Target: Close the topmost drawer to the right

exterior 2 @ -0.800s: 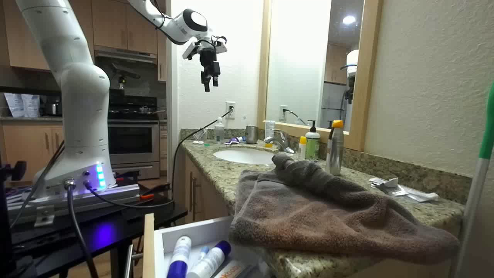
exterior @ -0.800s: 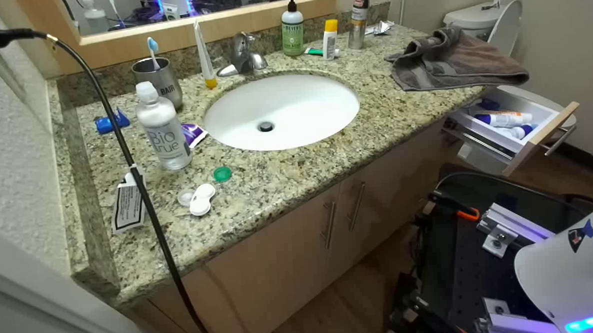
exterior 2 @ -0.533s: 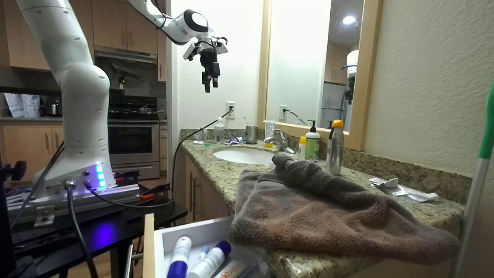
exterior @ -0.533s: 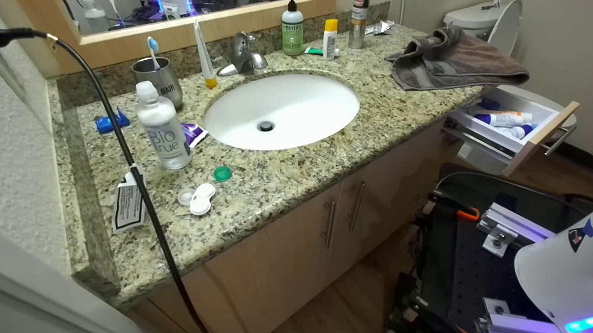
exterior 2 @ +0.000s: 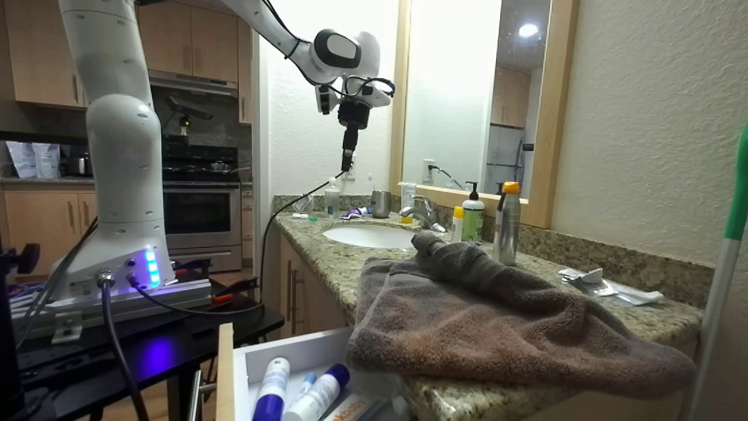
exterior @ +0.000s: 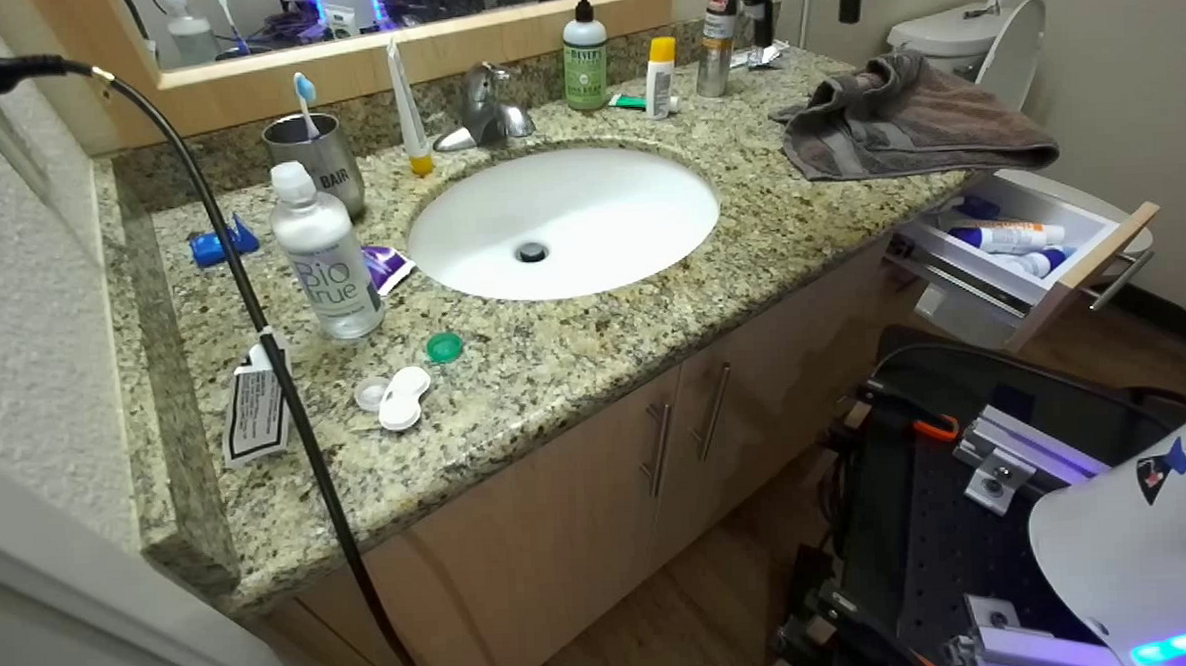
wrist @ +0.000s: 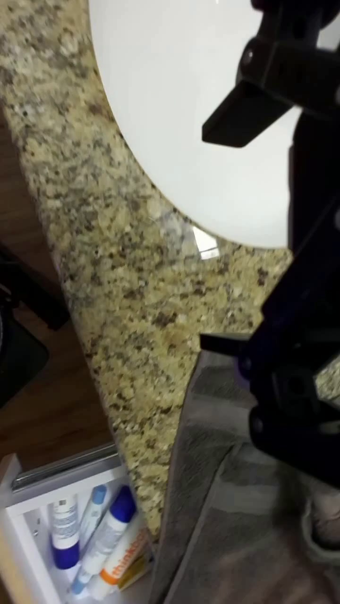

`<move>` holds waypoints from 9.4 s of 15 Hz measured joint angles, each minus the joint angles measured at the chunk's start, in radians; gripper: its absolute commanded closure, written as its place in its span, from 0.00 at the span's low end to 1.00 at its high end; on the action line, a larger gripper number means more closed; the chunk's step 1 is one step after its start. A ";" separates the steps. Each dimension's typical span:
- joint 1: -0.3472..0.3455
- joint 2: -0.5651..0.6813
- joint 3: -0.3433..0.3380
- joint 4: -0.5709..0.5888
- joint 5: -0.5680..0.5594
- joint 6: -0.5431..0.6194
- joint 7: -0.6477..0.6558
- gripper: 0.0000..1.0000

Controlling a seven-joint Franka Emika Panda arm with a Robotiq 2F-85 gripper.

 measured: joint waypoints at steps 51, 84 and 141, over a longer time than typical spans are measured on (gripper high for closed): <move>-0.449 0.329 -0.484 -0.359 0.721 0.857 0.055 0.00; -0.484 0.570 -0.529 -0.279 0.842 0.842 0.559 0.00; -0.640 0.421 -0.394 -0.227 1.059 0.668 0.309 0.00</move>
